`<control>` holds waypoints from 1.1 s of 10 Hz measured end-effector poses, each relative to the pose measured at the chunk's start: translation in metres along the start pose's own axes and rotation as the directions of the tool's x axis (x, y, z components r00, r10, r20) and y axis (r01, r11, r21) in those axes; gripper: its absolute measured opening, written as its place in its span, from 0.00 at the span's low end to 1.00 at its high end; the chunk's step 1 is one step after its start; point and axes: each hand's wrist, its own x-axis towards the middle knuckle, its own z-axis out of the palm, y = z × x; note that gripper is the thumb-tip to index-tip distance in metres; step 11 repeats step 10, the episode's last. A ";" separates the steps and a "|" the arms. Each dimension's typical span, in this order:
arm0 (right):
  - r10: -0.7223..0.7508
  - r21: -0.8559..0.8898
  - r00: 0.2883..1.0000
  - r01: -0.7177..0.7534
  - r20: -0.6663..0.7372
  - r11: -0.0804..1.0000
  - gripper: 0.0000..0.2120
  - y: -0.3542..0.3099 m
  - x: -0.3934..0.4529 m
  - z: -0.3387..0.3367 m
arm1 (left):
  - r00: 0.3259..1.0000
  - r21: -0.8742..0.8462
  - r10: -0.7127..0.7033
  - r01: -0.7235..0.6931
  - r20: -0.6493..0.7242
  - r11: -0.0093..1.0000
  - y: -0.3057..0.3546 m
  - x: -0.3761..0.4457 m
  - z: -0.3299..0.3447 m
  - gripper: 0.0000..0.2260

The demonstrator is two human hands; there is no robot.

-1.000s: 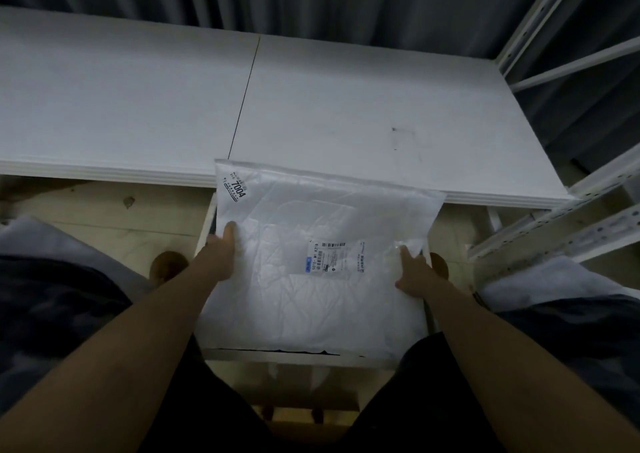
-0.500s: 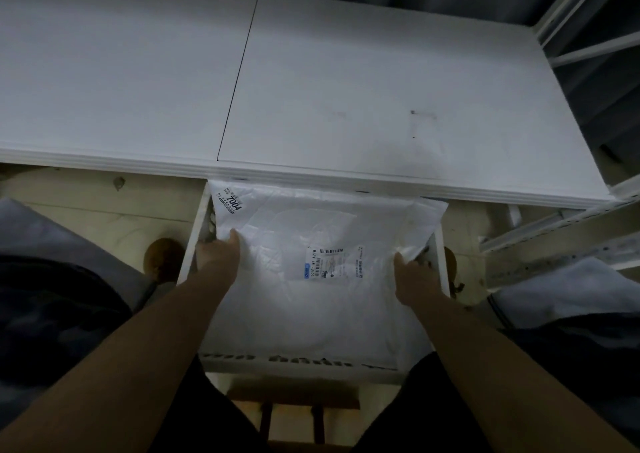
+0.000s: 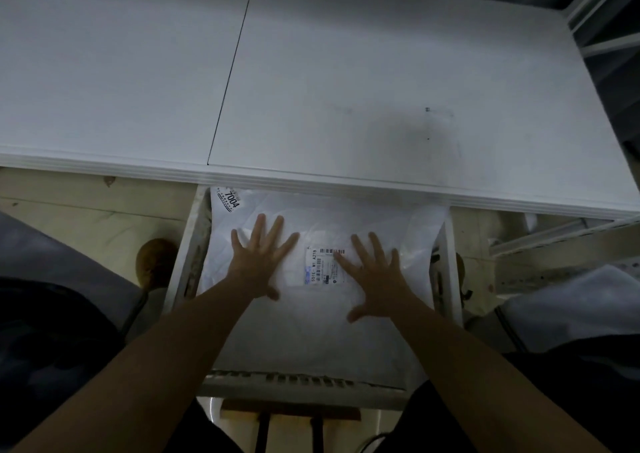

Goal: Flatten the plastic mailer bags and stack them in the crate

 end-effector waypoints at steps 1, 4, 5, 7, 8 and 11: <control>-0.007 0.057 0.997 0.003 0.081 0.998 0.62 0.000 0.009 0.012 | 0.995 -0.108 0.009 0.002 0.103 0.994 -0.001 0.011 0.016 0.60; -0.010 0.147 0.976 -0.022 0.215 0.989 0.66 0.001 0.029 0.034 | 0.962 -0.212 0.048 0.011 0.270 0.977 0.000 0.029 0.049 0.59; 0.000 0.130 0.975 -0.029 0.221 0.991 0.65 -0.001 0.032 0.039 | 0.957 -0.203 0.044 0.015 0.288 0.979 0.001 0.032 0.052 0.59; 0.028 0.126 0.970 -0.060 0.242 0.990 0.64 -0.013 0.033 0.040 | 0.959 -0.160 -0.027 0.075 0.282 0.984 0.014 0.030 0.059 0.57; 0.024 0.142 0.967 -0.062 0.253 0.988 0.63 -0.014 0.033 0.036 | 0.954 -0.156 -0.025 0.075 0.298 0.985 0.017 0.030 0.054 0.54; -0.006 0.242 0.989 -0.030 0.146 0.970 0.40 -0.009 0.027 0.016 | 0.989 -0.093 0.055 -0.042 0.141 0.995 0.009 0.025 0.027 0.25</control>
